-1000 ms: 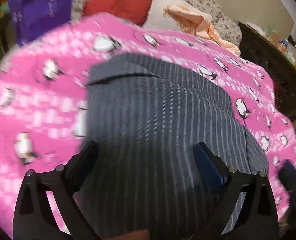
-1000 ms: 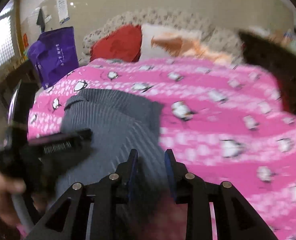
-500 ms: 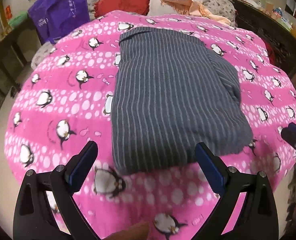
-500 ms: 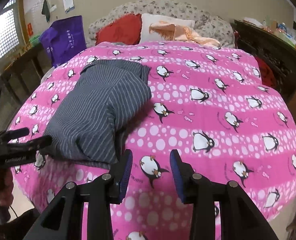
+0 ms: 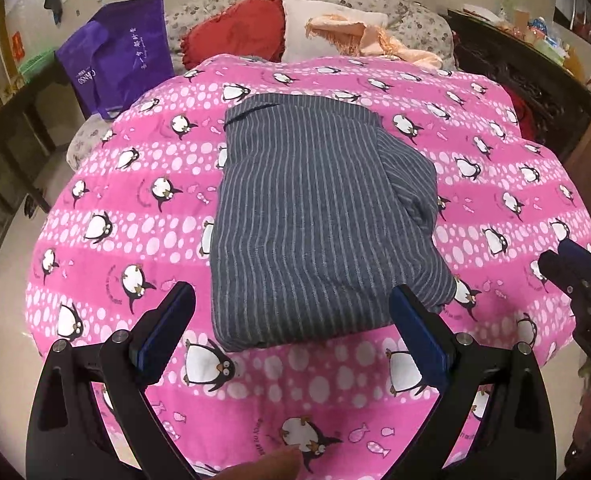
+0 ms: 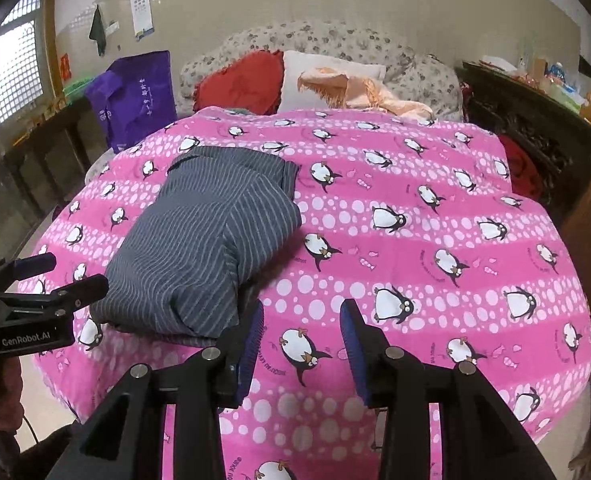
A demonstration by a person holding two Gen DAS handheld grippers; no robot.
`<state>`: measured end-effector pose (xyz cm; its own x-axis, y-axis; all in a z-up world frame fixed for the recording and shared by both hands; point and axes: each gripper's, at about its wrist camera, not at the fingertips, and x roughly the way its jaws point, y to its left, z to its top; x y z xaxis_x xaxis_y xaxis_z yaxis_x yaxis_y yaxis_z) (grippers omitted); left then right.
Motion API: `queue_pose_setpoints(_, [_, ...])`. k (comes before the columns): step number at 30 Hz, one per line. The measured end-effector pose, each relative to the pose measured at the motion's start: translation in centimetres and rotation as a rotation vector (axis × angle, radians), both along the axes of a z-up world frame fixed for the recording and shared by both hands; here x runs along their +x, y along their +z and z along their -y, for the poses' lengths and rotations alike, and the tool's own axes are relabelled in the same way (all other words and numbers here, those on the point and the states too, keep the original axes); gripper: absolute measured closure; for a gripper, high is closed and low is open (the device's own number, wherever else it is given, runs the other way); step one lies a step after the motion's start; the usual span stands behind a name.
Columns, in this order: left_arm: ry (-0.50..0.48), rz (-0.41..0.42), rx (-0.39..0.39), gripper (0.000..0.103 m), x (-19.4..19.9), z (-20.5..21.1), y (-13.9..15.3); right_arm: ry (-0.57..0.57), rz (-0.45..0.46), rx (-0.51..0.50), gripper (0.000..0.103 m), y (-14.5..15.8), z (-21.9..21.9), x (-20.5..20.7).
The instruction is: Fold large clothes
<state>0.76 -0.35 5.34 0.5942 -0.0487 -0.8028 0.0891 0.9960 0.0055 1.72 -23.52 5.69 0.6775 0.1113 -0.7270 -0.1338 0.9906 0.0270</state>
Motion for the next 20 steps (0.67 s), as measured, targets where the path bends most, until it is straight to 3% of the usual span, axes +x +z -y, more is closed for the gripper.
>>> queue_pose_setpoints(20, [0.042,-0.017,-0.051,0.005,0.2,-1.4,-0.6,-0.014,-0.022,0.004,0.065,-1.0,0.6,0.1])
